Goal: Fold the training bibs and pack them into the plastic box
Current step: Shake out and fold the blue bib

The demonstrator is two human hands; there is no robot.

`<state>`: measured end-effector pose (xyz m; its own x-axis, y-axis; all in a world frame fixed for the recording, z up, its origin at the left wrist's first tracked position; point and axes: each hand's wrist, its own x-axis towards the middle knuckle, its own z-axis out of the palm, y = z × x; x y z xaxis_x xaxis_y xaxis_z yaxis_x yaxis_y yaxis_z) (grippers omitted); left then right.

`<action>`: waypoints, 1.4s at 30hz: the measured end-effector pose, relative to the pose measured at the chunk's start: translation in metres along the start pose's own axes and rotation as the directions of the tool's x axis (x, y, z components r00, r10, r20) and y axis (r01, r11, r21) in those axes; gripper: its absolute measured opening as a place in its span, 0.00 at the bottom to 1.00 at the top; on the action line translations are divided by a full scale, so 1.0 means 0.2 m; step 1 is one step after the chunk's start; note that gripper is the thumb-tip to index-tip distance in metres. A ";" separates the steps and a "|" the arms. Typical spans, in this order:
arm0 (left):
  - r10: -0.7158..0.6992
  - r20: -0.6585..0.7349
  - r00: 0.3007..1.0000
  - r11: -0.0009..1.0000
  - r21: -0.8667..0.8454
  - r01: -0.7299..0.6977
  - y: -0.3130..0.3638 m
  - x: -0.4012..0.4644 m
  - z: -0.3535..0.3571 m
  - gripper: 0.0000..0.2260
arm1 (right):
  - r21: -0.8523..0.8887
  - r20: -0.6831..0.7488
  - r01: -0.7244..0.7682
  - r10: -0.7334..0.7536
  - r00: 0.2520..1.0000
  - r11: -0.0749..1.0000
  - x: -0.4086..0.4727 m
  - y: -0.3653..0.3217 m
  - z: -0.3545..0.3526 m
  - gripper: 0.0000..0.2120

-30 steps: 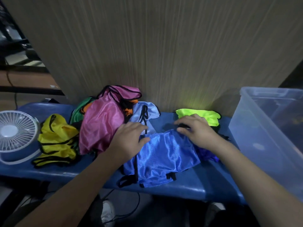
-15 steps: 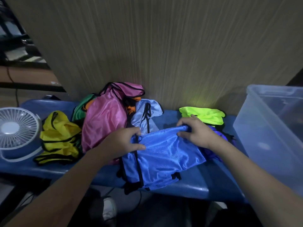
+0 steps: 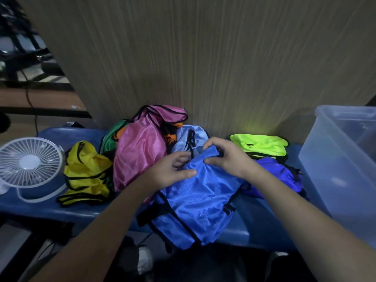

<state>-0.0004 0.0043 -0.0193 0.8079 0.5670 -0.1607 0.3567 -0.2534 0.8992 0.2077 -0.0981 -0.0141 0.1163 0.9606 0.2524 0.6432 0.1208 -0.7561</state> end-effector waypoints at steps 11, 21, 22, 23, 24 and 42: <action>-0.039 -0.119 0.992 0.990 -0.140 0.022 -0.01 0.15 0.02 0.05 | 0.203 0.123 -0.325 0.305 0.944 0.924 -0.01 0.06 -0.03 0.19; -0.114 -0.181 0.977 0.860 -0.510 0.006 -0.03 0.08 -0.04 0.12 | 0.538 0.313 -0.540 0.441 0.841 0.648 -0.08 0.04 0.02 0.20; -0.115 -0.178 0.977 0.851 -0.526 0.004 -0.04 0.07 -0.04 0.13 | 0.545 0.321 -0.552 0.451 0.833 0.631 -0.08 0.04 0.03 0.18; -0.114 -0.179 0.977 0.846 -0.533 0.001 -0.04 0.07 -0.04 0.13 | 0.544 0.318 -0.553 0.456 0.831 0.630 -0.08 0.03 0.04 0.16; -0.107 -0.186 0.977 0.850 -0.526 -0.007 -0.04 0.07 -0.04 0.13 | 0.529 0.299 -0.550 0.465 0.833 0.646 -0.08 0.02 0.05 0.14; -0.098 -0.211 0.973 0.966 -0.254 0.043 0.00 0.05 -0.09 0.10 | 0.635 0.181 -0.556 0.596 0.782 0.536 -0.06 0.03 0.03 0.15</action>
<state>-0.0012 0.0234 -0.0136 0.6517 0.7417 -0.1588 0.2599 -0.0217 0.9654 0.2054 -0.1064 -0.0250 0.3376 0.8687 -0.3625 -0.2003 -0.3100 -0.9294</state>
